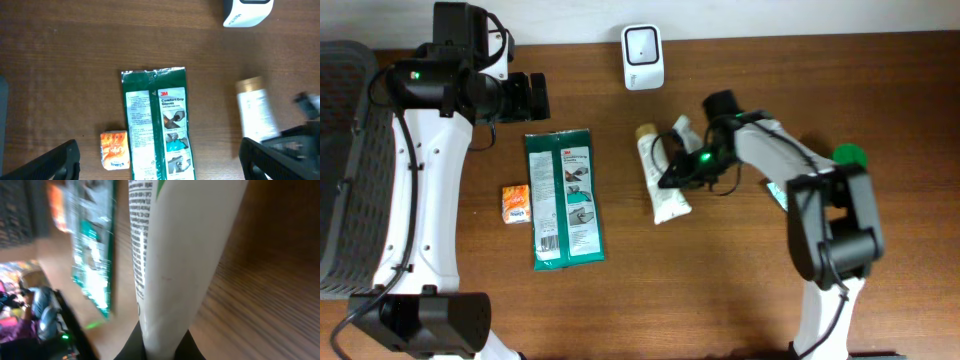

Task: Scan the item barcode
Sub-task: 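Raise the Pantene tube with the right gripper over the white scanner, then carry the Pantene tube right and set it beside the jar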

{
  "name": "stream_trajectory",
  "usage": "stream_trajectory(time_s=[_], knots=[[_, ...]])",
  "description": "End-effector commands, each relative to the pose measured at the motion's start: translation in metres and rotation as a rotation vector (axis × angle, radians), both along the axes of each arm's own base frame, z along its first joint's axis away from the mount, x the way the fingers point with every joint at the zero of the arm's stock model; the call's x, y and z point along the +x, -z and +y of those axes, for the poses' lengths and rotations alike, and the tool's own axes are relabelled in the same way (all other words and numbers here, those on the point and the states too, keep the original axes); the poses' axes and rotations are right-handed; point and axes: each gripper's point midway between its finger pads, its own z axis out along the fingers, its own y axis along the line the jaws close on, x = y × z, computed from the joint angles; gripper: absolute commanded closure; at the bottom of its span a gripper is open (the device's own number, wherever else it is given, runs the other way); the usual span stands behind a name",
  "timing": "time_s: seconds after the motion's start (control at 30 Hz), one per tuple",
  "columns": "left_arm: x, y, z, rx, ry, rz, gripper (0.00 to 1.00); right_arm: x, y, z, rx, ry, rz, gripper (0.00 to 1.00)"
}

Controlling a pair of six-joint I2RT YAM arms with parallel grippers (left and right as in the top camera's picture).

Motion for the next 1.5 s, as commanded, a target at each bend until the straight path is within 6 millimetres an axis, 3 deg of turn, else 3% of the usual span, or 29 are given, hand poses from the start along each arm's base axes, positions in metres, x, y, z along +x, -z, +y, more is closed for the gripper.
stream_trajectory(time_s=[0.0,0.13,0.3,0.57,0.77,0.8,0.87,0.97,1.03,1.17,1.27,1.37,1.47], knots=[[-0.001,-0.009,-0.001,0.004,0.006,-0.024,0.01,0.006,-0.125,-0.008,0.188,-0.012,-0.258,0.96],[-0.001,-0.009,-0.001,0.004,0.006,-0.024,0.01,-0.011,-0.216,-0.039,0.210,0.041,-0.487,0.96],[-0.001,-0.009,-0.001,0.004,0.006,-0.024,0.01,-0.046,-0.280,-0.051,0.230,0.074,-0.632,0.96],[-0.001,-0.009,-0.001,0.004,0.006,-0.024,0.01,-0.088,-0.337,-0.043,0.378,0.020,-0.701,0.96],[-0.001,-0.009,-0.001,0.004,0.006,-0.024,0.01,-0.090,-0.343,-0.051,0.438,0.019,-0.678,0.96],[-0.001,-0.009,-0.001,0.004,0.006,-0.024,0.01,-0.082,-0.337,-0.054,0.397,0.061,-0.658,0.96],[-0.001,-0.009,-0.001,0.004,0.006,-0.024,0.01,-0.052,-0.305,-0.062,0.245,0.202,-0.570,0.96],[-0.001,-0.009,-0.001,0.004,0.006,-0.024,0.01,-0.024,-0.287,-0.047,0.190,0.187,-0.519,0.96],[-0.001,-0.009,-0.001,0.004,0.006,-0.024,0.01,0.008,-0.278,-0.036,0.061,0.171,-0.531,0.96],[-0.001,-0.009,-0.001,0.004,0.006,-0.024,0.01,0.085,-0.266,-0.031,-0.295,0.194,-0.675,0.96],[-0.001,-0.009,-0.001,0.004,0.006,-0.024,0.01,0.150,-0.226,-0.028,-0.590,0.191,-0.850,0.96],[-0.001,-0.009,-0.001,0.005,0.006,-0.024,0.01,0.198,-0.184,-0.027,-0.887,0.164,-0.990,0.96],[-0.001,-0.009,-0.001,0.004,0.006,-0.024,0.01,0.226,-0.153,-0.026,-1.075,0.137,-1.064,0.96]])
